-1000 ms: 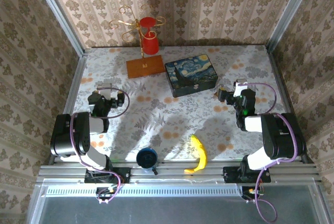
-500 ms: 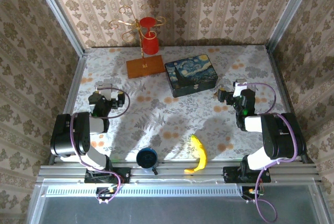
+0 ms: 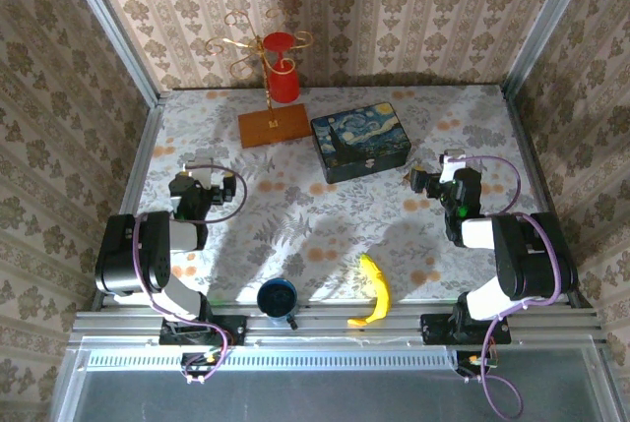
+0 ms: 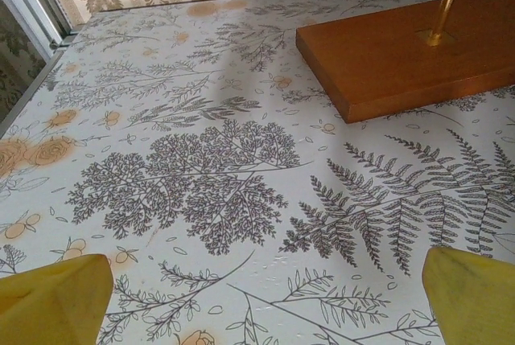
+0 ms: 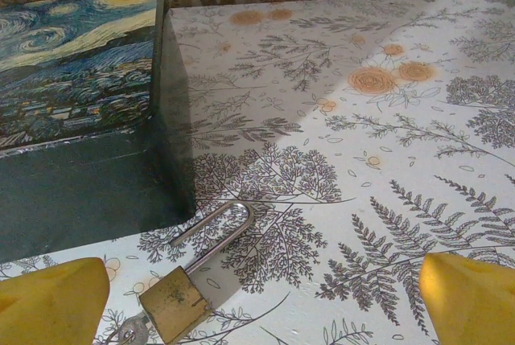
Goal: Unlock the padlock with the key
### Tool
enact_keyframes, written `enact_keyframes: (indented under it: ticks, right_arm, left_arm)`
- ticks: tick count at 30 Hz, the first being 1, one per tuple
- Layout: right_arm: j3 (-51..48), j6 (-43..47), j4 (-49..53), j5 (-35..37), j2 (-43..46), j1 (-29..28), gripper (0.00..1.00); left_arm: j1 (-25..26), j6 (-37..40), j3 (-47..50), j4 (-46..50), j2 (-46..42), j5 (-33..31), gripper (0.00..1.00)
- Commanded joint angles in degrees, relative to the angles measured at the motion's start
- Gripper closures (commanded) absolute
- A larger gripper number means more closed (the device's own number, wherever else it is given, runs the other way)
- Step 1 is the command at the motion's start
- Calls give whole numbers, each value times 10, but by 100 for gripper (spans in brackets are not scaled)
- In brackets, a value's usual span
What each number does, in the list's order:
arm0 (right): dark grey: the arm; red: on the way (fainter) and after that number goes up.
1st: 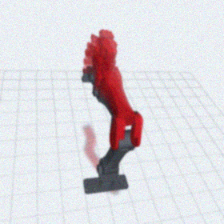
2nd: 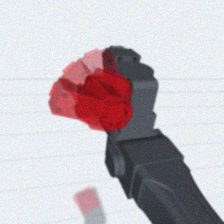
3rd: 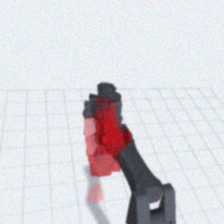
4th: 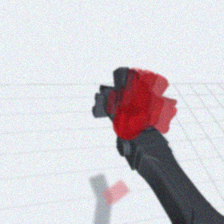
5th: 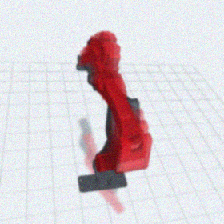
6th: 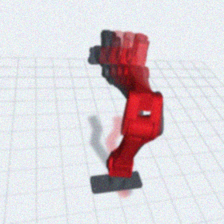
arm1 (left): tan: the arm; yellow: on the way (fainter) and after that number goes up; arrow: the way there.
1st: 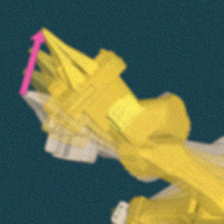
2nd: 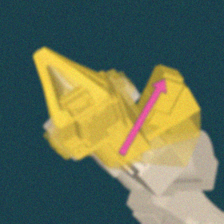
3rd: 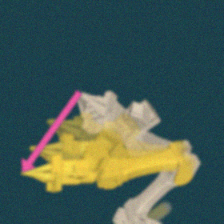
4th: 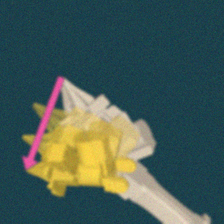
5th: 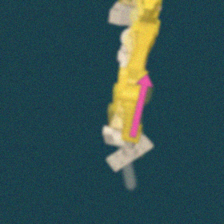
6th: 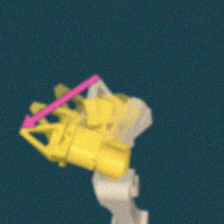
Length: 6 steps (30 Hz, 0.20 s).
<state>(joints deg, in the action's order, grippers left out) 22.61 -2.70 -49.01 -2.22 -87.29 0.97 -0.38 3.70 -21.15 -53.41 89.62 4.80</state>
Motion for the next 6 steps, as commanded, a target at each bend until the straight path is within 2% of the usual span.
enact_keyframes:
  ticks: [1,6]
  right_arm:
    - [7,11,1,-9,-3,-1,0]
    - [7,11,1,-9,-3,-1,0]
  left_arm:
    - [3,1,-14,7,-5,-22,0]
    - [5,4,-13,5,-5,-23,0]
